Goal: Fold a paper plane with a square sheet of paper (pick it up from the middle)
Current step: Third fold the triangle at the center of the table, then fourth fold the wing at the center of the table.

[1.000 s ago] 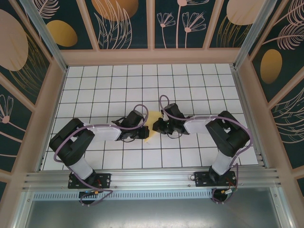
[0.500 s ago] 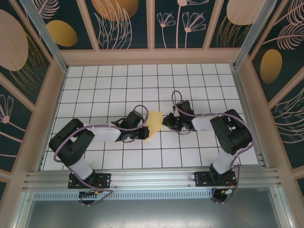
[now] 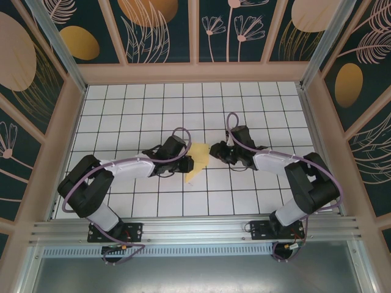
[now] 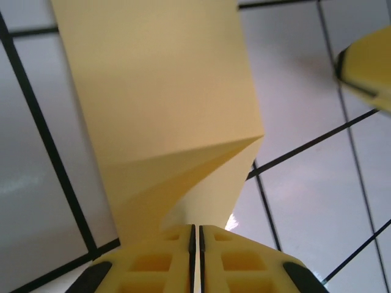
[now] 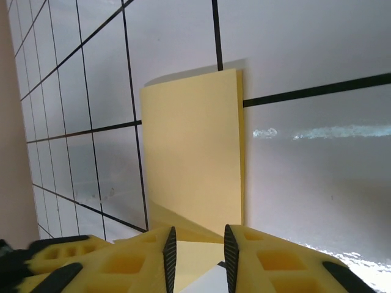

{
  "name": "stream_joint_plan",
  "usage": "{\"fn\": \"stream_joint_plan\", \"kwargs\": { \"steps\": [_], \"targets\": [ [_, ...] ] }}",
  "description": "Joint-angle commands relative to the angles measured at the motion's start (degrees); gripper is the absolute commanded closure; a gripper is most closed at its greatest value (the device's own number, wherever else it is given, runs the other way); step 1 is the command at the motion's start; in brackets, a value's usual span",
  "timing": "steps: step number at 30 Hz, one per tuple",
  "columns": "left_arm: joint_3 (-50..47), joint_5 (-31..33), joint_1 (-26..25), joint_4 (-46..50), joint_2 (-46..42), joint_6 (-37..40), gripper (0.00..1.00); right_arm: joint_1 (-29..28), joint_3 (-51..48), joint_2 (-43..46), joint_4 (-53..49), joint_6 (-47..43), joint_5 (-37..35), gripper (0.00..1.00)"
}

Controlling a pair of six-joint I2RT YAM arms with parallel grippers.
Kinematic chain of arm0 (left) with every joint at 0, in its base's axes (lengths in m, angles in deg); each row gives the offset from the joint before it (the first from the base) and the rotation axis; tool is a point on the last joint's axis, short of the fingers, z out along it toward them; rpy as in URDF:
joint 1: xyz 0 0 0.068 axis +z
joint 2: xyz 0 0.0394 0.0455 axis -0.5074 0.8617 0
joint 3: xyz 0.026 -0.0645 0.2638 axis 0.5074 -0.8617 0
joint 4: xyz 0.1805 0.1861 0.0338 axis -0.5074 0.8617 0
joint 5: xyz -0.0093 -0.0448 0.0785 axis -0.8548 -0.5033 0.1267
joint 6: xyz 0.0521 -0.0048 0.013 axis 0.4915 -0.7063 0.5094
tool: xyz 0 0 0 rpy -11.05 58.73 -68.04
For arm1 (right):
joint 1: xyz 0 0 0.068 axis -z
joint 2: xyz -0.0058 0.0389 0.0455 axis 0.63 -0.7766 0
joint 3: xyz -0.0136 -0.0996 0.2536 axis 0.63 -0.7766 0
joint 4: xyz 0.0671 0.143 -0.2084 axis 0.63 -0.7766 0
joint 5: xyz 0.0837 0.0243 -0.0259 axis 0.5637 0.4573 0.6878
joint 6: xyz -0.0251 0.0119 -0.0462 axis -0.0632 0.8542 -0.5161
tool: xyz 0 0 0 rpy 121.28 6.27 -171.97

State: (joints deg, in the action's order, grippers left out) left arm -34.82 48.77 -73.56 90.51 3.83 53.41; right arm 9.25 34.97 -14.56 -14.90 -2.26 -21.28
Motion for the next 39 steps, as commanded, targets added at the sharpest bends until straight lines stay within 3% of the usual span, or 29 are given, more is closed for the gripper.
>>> {"fn": "stream_joint_plan", "kwargs": {
  "steps": [1, 12, 22, 39],
  "targets": [
    [3.15, 2.30, 0.15, 2.80, -0.64, 1.42, 0.87, -1.22, -1.42, 1.15, -1.05, 0.76, -1.61, 0.67],
    [3.32, 3.03, 0.09, 3.34, 3.57, 4.36, 0.94, -5.13, -0.29, -2.72, 1.13, 2.42, -1.25, 0.62],
    [2.87, 8.28, 0.18, 4.92, 7.43, 5.93, 0.97, -5.31, -0.20, -4.30, 2.27, 3.17, -0.97, 0.60],
    [0.66, 7.95, 0.14, 3.93, 9.04, 5.78, 0.97, -5.28, 0.91, -6.71, 3.60, 3.89, 0.10, 0.58]
  ]
}}
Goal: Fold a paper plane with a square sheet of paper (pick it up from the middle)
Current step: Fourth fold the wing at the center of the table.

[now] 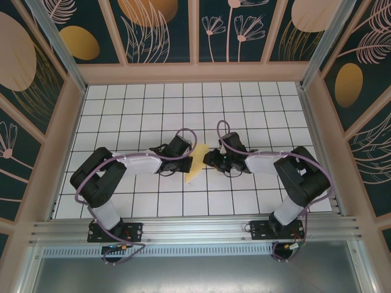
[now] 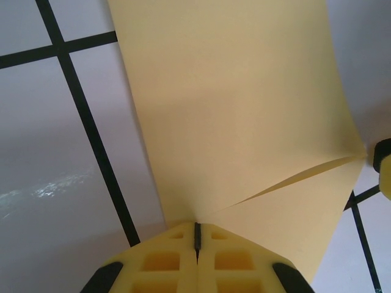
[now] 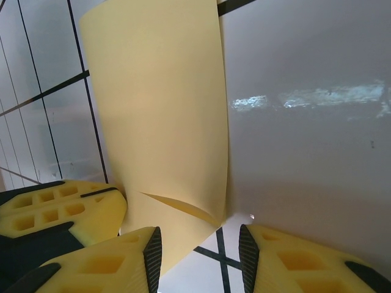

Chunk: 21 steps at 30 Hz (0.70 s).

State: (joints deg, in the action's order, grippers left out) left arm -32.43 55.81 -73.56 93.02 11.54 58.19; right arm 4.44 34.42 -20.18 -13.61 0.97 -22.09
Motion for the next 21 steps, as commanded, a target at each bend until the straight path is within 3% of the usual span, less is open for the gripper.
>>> {"fn": "stream_joint_plan", "kwargs": {
  "steps": [1, 21],
  "targets": [
    [-1.88, 0.77, 0.20, 1.38, 1.18, 0.97, 0.97, -0.53, 1.49, -1.13, 2.63, 0.74, 1.24, 0.58],
    [-2.60, 0.12, 0.11, 0.89, 0.87, 0.54, 0.97, -0.46, 2.60, -1.80, 3.82, 0.94, 2.56, 0.62]
  ]
}}
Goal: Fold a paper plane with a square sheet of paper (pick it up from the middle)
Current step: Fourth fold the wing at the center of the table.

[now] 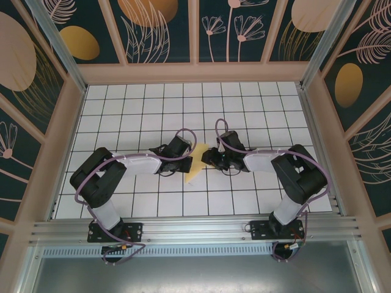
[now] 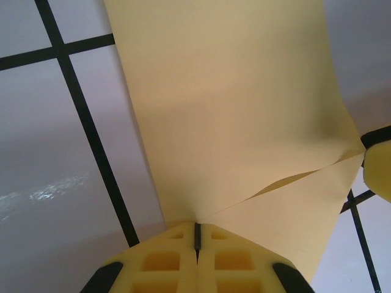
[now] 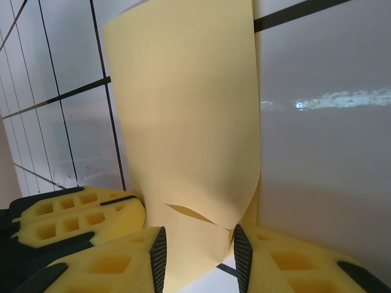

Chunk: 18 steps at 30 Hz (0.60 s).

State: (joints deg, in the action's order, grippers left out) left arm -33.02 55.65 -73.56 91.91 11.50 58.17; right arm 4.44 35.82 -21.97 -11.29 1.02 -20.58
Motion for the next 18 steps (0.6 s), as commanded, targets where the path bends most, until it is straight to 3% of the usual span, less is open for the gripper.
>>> {"fn": "stream_joint_plan", "kwargs": {
  "steps": [1, 18],
  "targets": [
    [-1.89, 0.22, 0.15, 1.89, 0.85, 0.47, 0.97, -0.46, 1.08, 0.00, 1.65, 1.13, 0.95, 0.62],
    [-2.86, -0.69, 0.18, 0.55, 0.83, -3.31, 0.98, -0.14, -5.50, 0.60, 10.07, 11.24, -1.35, 0.61]
  ]
}}
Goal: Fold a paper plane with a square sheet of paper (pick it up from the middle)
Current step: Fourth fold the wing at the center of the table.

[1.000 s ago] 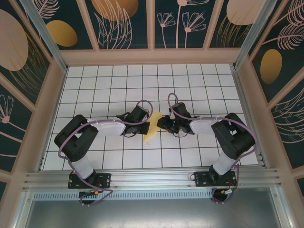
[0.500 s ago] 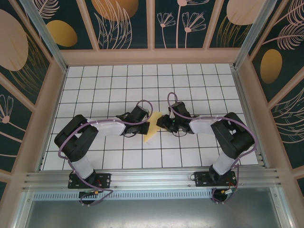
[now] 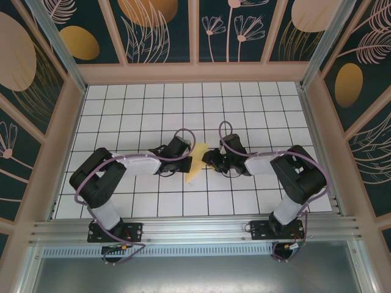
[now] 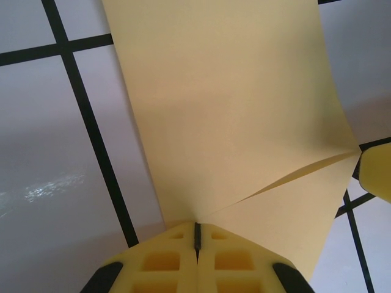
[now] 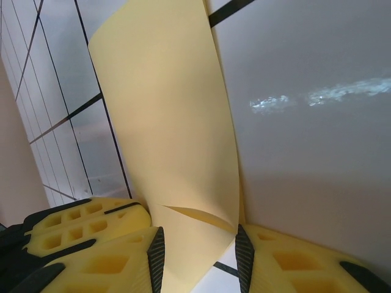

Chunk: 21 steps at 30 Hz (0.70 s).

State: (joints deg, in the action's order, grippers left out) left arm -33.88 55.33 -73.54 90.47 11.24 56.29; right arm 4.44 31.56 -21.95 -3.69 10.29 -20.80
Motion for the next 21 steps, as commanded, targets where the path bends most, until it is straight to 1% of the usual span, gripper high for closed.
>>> {"fn": "stream_joint_plan", "kwargs": {
  "steps": [1, 9, 13, 15, 21],
  "targets": [
    [-1.97, -0.51, 0.15, 2.00, 1.09, -1.56, 0.98, -0.10, -1.51, 0.64, 3.04, 2.15, -0.98, 0.61],
    [-2.21, -0.98, 0.07, 1.65, 1.11, -1.70, 0.98, -0.45, -0.53, -0.42, 6.68, 0.98, 2.30, 0.68],
    [-2.21, -0.81, 0.11, 1.73, 0.94, -1.83, 0.98, -0.50, 0.41, -1.22, 6.40, -1.17, 4.26, 0.68],
    [-2.17, -0.63, 0.08, 1.73, 0.74, -1.83, 0.97, -0.52, 0.48, -1.38, 5.43, -2.32, 3.98, 0.66],
    [-2.05, -0.38, 0.14, 1.82, 0.32, -1.88, 0.97, -0.46, 1.13, -3.28, 7.47, -6.34, 8.45, 0.65]
  ]
}}
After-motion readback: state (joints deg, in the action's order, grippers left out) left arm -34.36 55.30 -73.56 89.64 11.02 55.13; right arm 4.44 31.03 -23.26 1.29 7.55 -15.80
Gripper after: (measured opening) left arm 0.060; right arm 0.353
